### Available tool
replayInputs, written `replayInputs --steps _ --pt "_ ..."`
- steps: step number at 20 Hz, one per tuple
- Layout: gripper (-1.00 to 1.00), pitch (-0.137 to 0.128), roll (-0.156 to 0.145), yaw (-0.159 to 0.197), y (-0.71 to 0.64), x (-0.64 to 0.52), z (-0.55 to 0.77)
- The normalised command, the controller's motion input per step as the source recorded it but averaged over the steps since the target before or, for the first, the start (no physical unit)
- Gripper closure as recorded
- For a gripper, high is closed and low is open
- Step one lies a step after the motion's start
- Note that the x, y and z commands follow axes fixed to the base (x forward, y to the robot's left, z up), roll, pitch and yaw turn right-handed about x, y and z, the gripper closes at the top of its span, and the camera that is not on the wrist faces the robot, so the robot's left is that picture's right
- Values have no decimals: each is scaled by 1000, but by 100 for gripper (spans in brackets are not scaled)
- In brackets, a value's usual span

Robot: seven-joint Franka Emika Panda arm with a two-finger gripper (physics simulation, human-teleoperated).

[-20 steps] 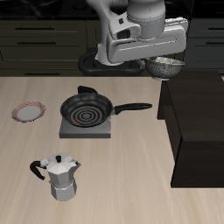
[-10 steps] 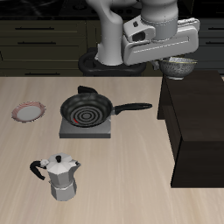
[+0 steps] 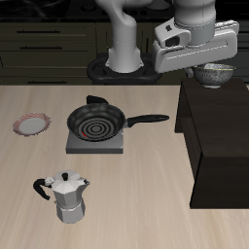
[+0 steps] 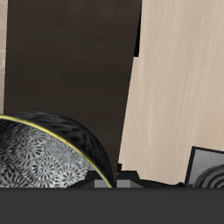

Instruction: Place the bowl on top of the shelf

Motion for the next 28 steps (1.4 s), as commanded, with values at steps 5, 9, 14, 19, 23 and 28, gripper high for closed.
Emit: replayInputs --steps 5,9,14,19,23,28 --pt "100 0 36 -1 369 -76 40" --pt "100 -5 25 16 174 18 10" --pt "100 12 -19 16 41 152 -74" --pt "100 38 2 5 81 155 -170" --pt "100 32 4 3 68 75 -143" --pt "100 30 10 26 57 41 -208"
